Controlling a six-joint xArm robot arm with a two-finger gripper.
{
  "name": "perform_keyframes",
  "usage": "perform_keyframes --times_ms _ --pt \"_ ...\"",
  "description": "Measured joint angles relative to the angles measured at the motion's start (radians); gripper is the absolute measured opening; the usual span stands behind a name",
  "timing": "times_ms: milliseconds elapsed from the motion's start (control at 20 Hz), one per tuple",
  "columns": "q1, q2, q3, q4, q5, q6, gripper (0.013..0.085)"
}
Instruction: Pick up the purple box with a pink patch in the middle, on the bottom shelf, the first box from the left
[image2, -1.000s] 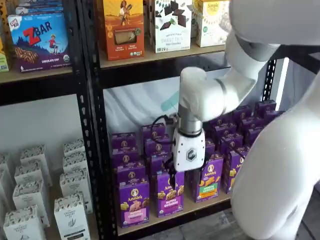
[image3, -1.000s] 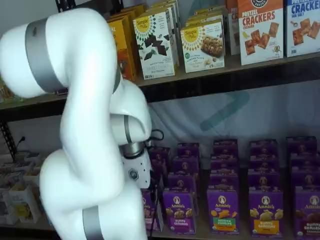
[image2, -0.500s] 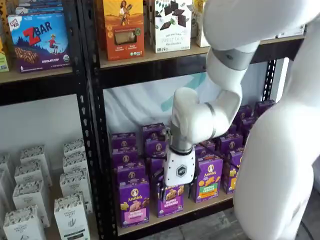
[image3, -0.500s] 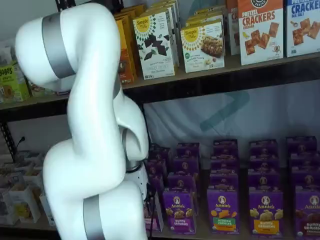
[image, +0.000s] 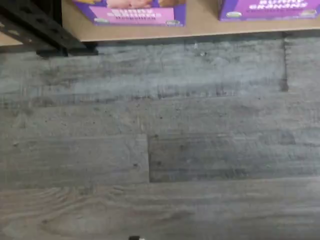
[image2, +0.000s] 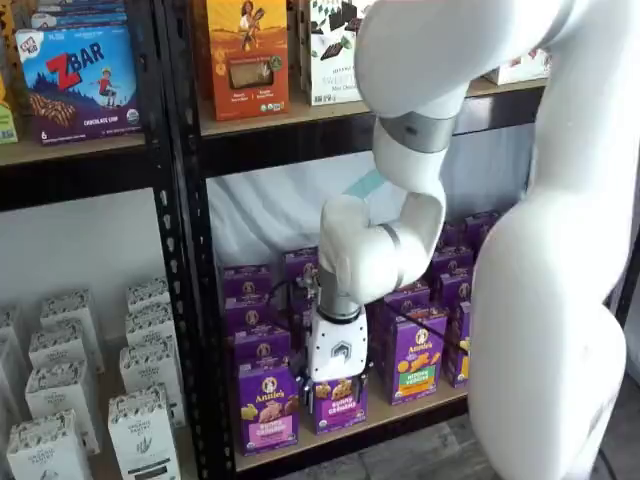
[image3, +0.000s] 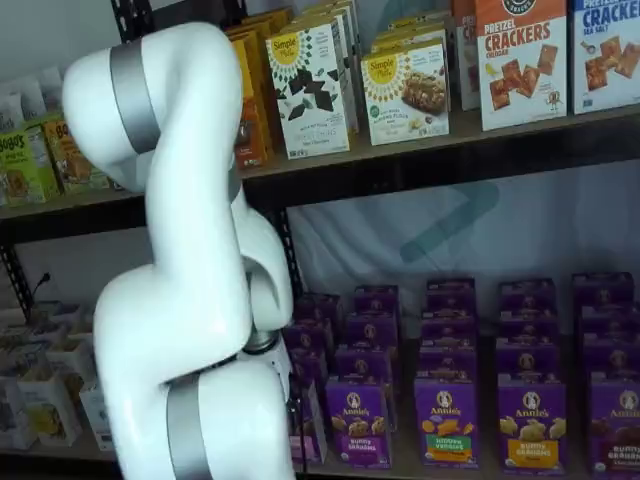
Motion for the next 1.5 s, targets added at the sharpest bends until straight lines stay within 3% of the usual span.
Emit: perform_keyframes --times_ms 400,600,900,1500 --pt "-0.026 0.142 -0.153 0.031 0.011 -0.053 0.085" --pt "-0.043 0.215 -0.238 0.07 0.013 -0.108 0.085" --pt "-0.072 0.336 -0.377 0.034 0.023 -0.103 0.085" --pt "-0.09 0.512 -0.594 0.02 0.043 -0.107 0.085"
